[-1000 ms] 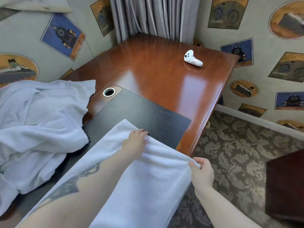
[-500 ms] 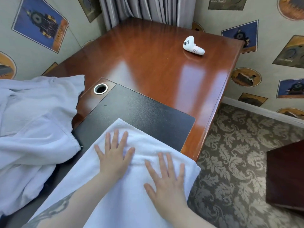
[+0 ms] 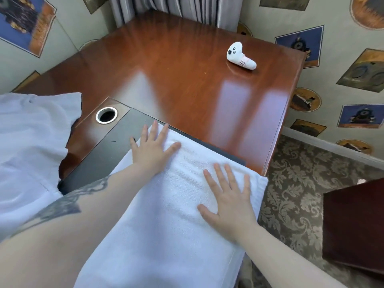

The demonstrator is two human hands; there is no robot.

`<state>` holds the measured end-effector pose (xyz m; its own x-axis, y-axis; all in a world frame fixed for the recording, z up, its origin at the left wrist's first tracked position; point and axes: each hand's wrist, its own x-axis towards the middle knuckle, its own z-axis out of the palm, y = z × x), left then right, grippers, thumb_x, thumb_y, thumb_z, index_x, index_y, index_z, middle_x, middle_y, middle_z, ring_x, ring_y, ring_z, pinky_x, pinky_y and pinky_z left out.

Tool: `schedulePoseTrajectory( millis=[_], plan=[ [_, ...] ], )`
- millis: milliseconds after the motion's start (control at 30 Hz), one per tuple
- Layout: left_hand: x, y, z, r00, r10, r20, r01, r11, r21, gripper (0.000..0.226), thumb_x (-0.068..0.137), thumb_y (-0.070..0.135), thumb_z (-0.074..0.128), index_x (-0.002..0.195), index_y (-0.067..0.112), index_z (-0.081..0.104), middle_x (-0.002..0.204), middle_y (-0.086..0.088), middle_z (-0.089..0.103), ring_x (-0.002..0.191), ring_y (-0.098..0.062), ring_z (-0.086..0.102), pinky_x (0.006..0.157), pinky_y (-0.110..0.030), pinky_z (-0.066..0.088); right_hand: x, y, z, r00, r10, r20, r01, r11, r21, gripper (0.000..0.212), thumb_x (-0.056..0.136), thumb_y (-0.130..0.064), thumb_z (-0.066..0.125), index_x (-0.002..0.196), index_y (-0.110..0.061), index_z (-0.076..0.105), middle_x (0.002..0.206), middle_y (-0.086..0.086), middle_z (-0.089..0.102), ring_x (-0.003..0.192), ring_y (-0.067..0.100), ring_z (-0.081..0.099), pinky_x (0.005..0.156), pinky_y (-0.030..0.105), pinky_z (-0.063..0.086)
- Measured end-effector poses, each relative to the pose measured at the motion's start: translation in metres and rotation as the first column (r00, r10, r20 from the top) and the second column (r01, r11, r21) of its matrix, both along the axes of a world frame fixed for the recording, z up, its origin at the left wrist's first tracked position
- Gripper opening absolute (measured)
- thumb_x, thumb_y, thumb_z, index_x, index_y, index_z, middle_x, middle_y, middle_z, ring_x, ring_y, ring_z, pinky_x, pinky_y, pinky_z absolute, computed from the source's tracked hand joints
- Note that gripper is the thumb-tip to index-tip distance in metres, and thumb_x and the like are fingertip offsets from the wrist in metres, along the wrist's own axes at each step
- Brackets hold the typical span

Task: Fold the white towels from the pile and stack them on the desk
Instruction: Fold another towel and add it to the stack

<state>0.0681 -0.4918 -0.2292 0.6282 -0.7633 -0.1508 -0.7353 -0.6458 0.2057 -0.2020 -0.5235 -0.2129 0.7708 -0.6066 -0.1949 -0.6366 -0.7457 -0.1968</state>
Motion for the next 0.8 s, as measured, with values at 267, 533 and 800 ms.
schedulePoseTrajectory(
  millis=[267,533,800],
  plan=[
    [0.023,-0.067,-0.004,0.999,-0.006,0.044,0.007,1.0,-0.014,0.078,0.081,0.083,0.007,0.15,0.048,0.005,0.163,0.013,-0.006,0.149,-0.012,-0.011,0.116,-0.057,-0.004,0.055,-0.065,-0.002,0.995,0.012,0.094,-0.009,0.999,-0.034,0.066,0.095,-0.062,0.013,0.156,-0.038,0.006,0.163,-0.008,-0.007,0.151,0.017,-0.012,0.119,0.048,-0.01],
    [0.054,-0.131,-0.004,0.998,-0.008,0.056,0.01,0.999,-0.034,0.07,0.086,0.076,0.007,0.15,0.048,0.008,0.163,0.016,-0.002,0.149,-0.009,-0.005,0.118,-0.052,0.002,0.048,-0.193,-0.009,0.999,-0.032,0.042,0.035,0.998,-0.058,0.068,0.094,-0.067,0.0,0.155,-0.038,-0.004,0.165,-0.006,-0.002,0.151,0.017,-0.008,0.122,0.041,-0.007],
    [0.074,-0.174,0.013,0.986,0.15,-0.068,-0.149,0.989,0.013,0.065,0.099,0.05,0.037,0.154,0.022,0.016,0.159,0.001,0.018,0.143,-0.019,0.016,0.112,-0.043,0.016,0.033,-0.235,0.014,0.996,-0.086,0.0,0.086,0.996,-0.009,0.069,0.098,-0.06,0.027,0.155,-0.022,0.021,0.161,-0.002,0.021,0.148,0.019,0.018,0.114,0.036,0.025]
  ],
)
